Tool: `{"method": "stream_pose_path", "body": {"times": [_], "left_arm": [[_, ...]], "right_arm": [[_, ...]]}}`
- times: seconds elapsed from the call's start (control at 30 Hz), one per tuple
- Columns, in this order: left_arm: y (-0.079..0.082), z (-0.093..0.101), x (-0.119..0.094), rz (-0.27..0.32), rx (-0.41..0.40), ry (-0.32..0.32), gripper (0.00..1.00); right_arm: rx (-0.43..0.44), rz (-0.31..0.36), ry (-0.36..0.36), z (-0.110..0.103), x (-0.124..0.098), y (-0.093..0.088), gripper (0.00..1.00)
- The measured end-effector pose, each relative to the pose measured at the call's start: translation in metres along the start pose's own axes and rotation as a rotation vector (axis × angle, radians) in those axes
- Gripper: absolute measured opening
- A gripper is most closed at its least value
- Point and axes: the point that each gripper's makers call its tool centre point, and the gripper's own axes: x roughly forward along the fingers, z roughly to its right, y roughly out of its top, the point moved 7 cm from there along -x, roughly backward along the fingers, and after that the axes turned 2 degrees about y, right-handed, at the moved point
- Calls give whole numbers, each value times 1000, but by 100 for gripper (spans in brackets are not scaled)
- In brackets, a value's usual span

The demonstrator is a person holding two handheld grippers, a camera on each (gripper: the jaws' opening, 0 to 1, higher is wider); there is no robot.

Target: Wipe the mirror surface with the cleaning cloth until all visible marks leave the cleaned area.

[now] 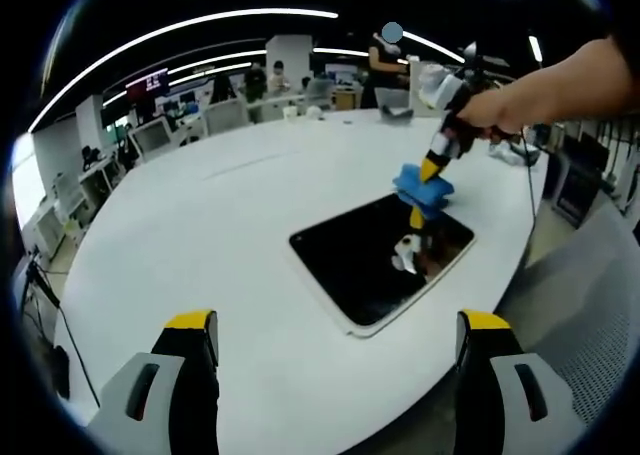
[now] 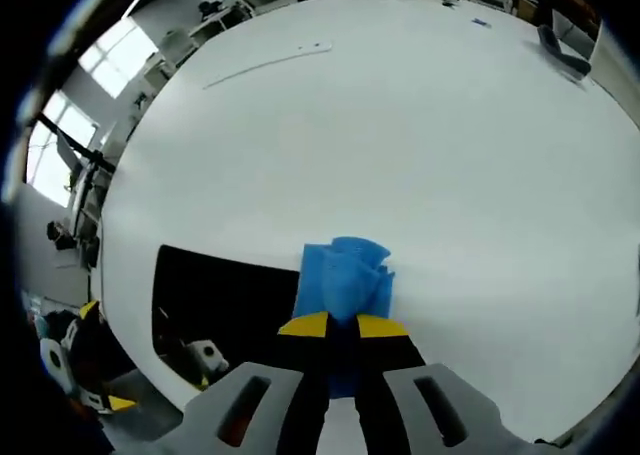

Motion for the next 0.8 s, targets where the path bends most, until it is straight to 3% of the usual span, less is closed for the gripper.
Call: {"method": "stream_pose_path", "body": {"times": [0.8], "left_arm": [[-1,0,2,4,-6,-14,99]], "right_arm": [[0,-38,42,-30,20,1,3]]}}
